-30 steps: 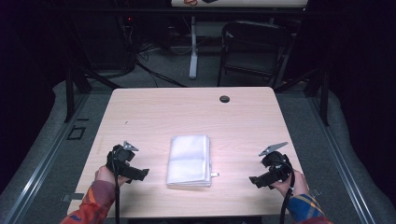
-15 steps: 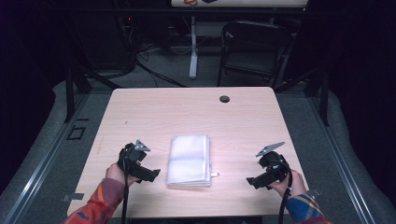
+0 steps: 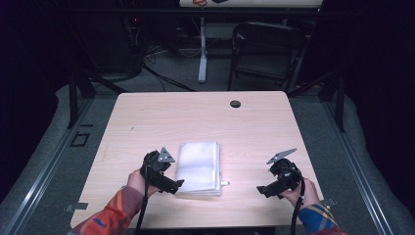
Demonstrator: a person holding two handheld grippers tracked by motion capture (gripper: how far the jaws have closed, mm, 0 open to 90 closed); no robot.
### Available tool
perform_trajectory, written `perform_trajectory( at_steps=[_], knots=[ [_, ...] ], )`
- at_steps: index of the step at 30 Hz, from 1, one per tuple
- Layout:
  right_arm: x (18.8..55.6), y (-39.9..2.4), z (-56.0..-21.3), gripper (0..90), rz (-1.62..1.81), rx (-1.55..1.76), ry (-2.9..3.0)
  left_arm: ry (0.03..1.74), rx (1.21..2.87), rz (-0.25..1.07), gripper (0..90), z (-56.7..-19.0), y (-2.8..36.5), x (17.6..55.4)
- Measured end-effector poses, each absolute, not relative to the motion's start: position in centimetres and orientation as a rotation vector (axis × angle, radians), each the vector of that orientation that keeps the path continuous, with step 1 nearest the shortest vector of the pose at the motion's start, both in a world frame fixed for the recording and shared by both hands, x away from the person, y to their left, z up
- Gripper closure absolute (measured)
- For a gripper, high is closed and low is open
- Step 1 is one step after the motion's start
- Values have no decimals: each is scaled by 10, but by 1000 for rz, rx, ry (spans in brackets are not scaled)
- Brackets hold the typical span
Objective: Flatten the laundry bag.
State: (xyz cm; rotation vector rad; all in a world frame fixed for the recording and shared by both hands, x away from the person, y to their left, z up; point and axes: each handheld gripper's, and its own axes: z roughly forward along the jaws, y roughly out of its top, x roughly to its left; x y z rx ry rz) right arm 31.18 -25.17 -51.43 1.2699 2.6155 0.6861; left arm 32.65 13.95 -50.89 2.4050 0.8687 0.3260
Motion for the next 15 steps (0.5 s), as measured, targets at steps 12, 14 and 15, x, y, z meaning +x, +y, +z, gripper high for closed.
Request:
perform_trajectory(
  at_steps=[12, 14, 15],
  knots=[
    [311, -250, -515, 44, 680, 1258, 2640, 774, 2463, 292, 65, -523, 111, 328],
    [312, -248, -516, 46, 704, 1262, 2637, 760, 2475, 284, 73, -526, 106, 328],
    [312, -247, -516, 47, 705, 1265, 2643, 753, 2478, 276, 75, -527, 104, 328]
  ],
)
